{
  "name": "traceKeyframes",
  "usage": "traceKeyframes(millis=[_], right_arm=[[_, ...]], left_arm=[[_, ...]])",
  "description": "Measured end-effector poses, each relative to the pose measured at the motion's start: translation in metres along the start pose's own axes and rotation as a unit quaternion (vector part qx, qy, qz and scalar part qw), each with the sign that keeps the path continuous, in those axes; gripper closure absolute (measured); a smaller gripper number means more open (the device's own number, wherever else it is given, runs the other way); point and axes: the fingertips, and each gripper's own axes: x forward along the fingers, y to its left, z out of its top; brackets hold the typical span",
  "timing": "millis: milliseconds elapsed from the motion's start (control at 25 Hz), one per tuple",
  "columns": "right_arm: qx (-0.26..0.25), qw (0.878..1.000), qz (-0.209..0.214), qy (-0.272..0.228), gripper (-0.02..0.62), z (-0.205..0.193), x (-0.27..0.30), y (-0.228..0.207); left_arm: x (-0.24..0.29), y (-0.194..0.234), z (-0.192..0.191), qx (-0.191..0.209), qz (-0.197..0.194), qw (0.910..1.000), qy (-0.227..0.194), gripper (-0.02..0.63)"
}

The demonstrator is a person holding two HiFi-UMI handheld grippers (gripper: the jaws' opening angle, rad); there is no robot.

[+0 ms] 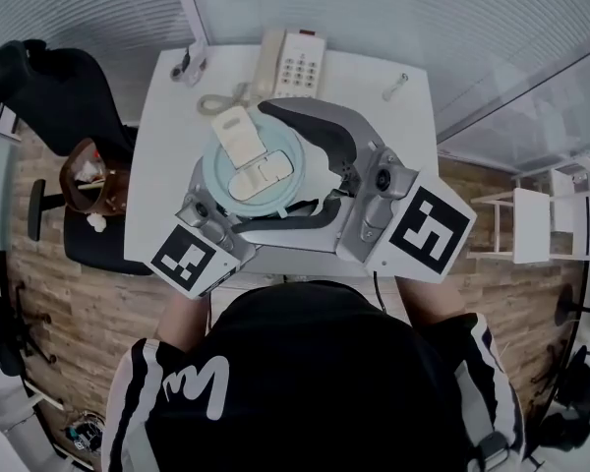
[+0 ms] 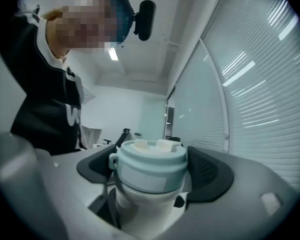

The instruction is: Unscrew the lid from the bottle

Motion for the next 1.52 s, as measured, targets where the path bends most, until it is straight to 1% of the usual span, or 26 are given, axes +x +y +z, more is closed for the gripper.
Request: traceKeyframes(millis=[80,160,200,320,400,480,600,680,800,920,1040,1160,1200,1240,1280,1320,1360,1400,1440,1520], right_arm=[[-0.004,0.999,0.052,0.005,0.155,-0.001,-0.004,0.009],[0.0,0.996,0.092,0.007,0.155,-0.002,-0.008,0.016],[0.003,0.994,0.113,0.007,0.153,-0.001,-0.011,0.019],[0.005,0.983,0.182,-0.003,0.155,0.004,-0.021,0.031],[0.007,0.975,0.222,-0.012,0.155,0.007,-0.026,0.038],[0.009,0.966,0.257,-0.019,0.155,0.009,-0.032,0.042],[0.005,0.951,0.308,-0.031,0.155,0.011,-0.043,0.047],[0.01,0.937,0.346,-0.043,0.155,0.012,-0.051,0.048],[0.023,0.912,0.406,-0.058,0.155,0.016,-0.065,0.05],[0.019,0.887,0.458,-0.062,0.155,0.014,-0.072,0.052],[0.02,0.862,0.502,-0.069,0.155,0.013,-0.076,0.054],[0.025,0.837,0.54,-0.08,0.155,0.013,-0.081,0.055],[0.03,0.83,0.55,-0.085,0.155,0.014,-0.082,0.055],[0.039,0.826,0.555,-0.091,0.155,0.016,-0.082,0.055],[0.051,0.827,0.552,-0.093,0.155,0.017,-0.081,0.054],[0.064,0.834,0.54,-0.093,0.152,0.019,-0.079,0.052],[0.073,0.847,0.518,-0.092,0.142,0.02,-0.076,0.049],[0.077,0.865,0.487,-0.09,0.125,0.02,-0.072,0.044],[0.073,0.886,0.449,-0.088,0.118,0.019,-0.068,0.038],[0.051,0.929,0.357,-0.08,0.11,0.015,-0.058,0.026]], left_arm=[[-0.001,-0.012,-0.002,-0.005,-0.034,0.9994,-0.001,0.138],[-0.003,-0.023,-0.005,-0.015,-0.066,0.9977,0.006,0.138],[-0.004,-0.029,-0.005,-0.018,-0.088,0.9959,0.009,0.138],[-0.006,-0.049,-0.002,-0.013,-0.164,0.9862,0.014,0.138],[-0.008,-0.061,-0.001,-0.013,-0.205,0.9785,0.02,0.138],[-0.009,-0.071,-0.001,-0.013,-0.237,0.971,0.024,0.138],[-0.007,-0.082,0.001,-0.007,-0.271,0.9623,0.028,0.138],[-0.004,-0.09,0.001,-0.007,-0.288,0.9571,0.031,0.138],[0.002,-0.103,0.001,-0.012,-0.313,0.949,0.032,0.138],[0.004,-0.107,-0.001,-0.008,-0.328,0.9439,0.034,0.138],[0.004,-0.111,-0.004,-0.009,-0.339,0.94,0.038,0.138],[0.005,-0.114,-0.004,-0.006,-0.344,0.9383,0.036,0.138],[0.006,-0.114,-0.003,-0.006,-0.344,0.9385,0.033,0.138],[0.006,-0.115,-0.002,-0.007,-0.342,0.9391,0.029,0.138],[0.007,-0.114,0.0,-0.009,-0.339,0.9403,0.024,0.138],[0.007,-0.114,0.002,-0.01,-0.334,0.9424,0.019,0.138],[0.007,-0.112,0.003,-0.01,-0.324,0.946,0.016,0.138],[0.007,-0.108,0.003,-0.009,-0.309,0.951,0.016,0.138],[0.006,-0.101,0.002,-0.008,-0.289,0.957,0.017,0.138],[0.004,-0.081,0.0,-0.015,-0.239,0.9708,0.014,0.138]])
